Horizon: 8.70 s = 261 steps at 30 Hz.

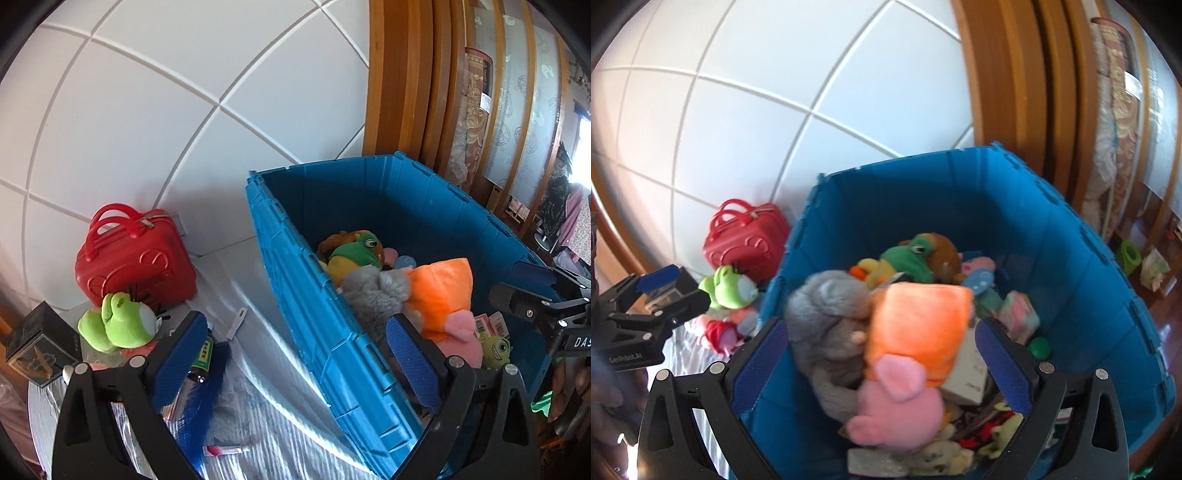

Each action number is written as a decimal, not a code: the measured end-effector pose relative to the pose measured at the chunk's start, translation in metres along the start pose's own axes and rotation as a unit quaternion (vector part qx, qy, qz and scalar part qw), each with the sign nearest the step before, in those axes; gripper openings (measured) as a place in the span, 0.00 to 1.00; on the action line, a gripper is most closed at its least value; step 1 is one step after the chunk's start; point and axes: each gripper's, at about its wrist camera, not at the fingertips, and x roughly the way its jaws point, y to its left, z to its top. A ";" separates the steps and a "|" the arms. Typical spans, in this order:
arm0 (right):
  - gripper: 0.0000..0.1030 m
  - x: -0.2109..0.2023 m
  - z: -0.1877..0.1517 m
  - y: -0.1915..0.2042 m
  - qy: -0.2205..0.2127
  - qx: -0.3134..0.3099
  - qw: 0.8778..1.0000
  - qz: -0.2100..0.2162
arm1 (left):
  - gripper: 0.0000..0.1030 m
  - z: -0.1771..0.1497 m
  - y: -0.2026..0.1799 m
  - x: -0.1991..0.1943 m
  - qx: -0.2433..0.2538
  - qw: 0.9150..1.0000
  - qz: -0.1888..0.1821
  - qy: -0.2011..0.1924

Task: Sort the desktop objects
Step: 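Move both open tools back over the table toward the bottle and tube, then grasp the green medicine bottle with left tool while right tool grasps the ointment tube, then lift and carry the green bottle and ointment tube over the blue crate, then open both tools to drop the bottle and tube into the crate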

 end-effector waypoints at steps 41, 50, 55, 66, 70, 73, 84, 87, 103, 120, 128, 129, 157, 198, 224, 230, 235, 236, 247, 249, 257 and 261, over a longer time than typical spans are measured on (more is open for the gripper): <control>1.00 0.196 -0.195 0.251 0.165 -0.192 0.967 0.031 | 0.94 -0.259 0.227 0.131 -0.049 0.981 0.022 0.187; 1.00 0.263 -0.237 0.249 0.197 -0.200 0.959 0.043 | 0.94 -0.211 0.221 0.201 -0.010 0.981 -0.034 0.190; 1.00 0.297 -0.260 0.264 0.196 -0.233 0.950 0.065 | 0.94 -0.188 0.209 0.242 0.031 0.976 -0.055 0.207; 0.53 0.320 -0.274 0.292 0.175 -0.315 0.929 0.084 | 0.94 -0.159 0.190 0.311 0.039 0.967 -0.058 0.246; 0.43 0.314 -0.278 0.293 0.181 -0.316 0.926 0.099 | 0.94 -0.162 0.193 0.327 0.019 0.963 -0.027 0.266; 0.32 0.309 -0.281 0.292 0.183 -0.315 0.925 0.110 | 0.79 -0.162 0.194 0.330 0.015 0.965 -0.025 0.261; 0.18 0.297 -0.285 0.286 0.205 -0.303 0.921 0.132 | 0.51 -0.164 0.206 0.301 0.002 0.973 -0.044 0.228; 0.18 0.292 -0.285 0.283 0.211 -0.296 0.922 0.132 | 0.50 -0.167 0.211 0.284 -0.003 0.976 -0.043 0.214; 0.18 0.253 -0.273 0.263 0.225 -0.259 0.934 0.102 | 0.50 -0.198 0.224 0.230 -0.040 0.978 -0.023 0.202; 0.18 0.211 -0.259 0.263 0.221 -0.242 0.941 0.081 | 0.50 -0.231 0.235 0.154 -0.075 0.979 -0.010 0.187; 0.18 0.191 -0.251 0.267 0.219 -0.237 0.943 0.078 | 0.50 -0.238 0.235 0.116 -0.080 0.980 -0.001 0.180; 0.18 0.189 -0.249 0.268 0.220 -0.237 0.943 0.078 | 0.50 -0.238 0.235 0.111 -0.081 0.981 0.000 0.178; 0.18 0.105 -0.159 0.293 0.162 -0.233 0.954 0.098 | 0.50 -0.198 0.222 -0.019 -0.092 0.988 0.066 0.105; 0.18 -0.018 -0.054 0.219 0.038 -0.185 0.975 0.118 | 0.50 -0.089 0.119 -0.109 -0.035 0.996 0.077 -0.004; 0.18 -0.036 0.005 0.093 0.001 -0.117 0.990 0.084 | 0.50 0.004 -0.014 -0.049 0.027 0.999 0.014 -0.019; 0.18 -0.035 0.017 0.054 -0.005 -0.093 0.993 0.066 | 0.50 0.029 -0.048 -0.026 0.046 0.999 -0.003 -0.017; 0.18 -0.030 0.024 0.028 -0.006 -0.073 0.996 0.054 | 0.49 0.047 -0.074 -0.009 0.064 0.998 -0.015 -0.012; 0.18 -0.029 0.025 0.024 -0.006 -0.070 0.996 0.052 | 0.50 0.050 -0.079 -0.005 0.067 0.998 -0.018 -0.012; 0.18 -0.016 0.036 -0.027 0.000 -0.037 0.999 0.015 | 0.49 0.080 -0.122 0.028 0.101 0.994 -0.040 -0.001; 0.18 -0.013 0.038 -0.035 0.003 -0.035 0.999 0.007 | 0.49 0.086 -0.127 0.034 0.105 0.994 -0.043 0.001; 0.18 -0.006 0.042 -0.056 0.008 -0.022 1.000 -0.020 | 0.50 0.103 -0.144 0.050 0.118 0.992 -0.053 0.005; 0.18 -0.002 0.043 -0.066 0.012 -0.013 0.999 -0.031 | 0.50 0.109 -0.153 0.053 0.123 0.991 -0.057 0.003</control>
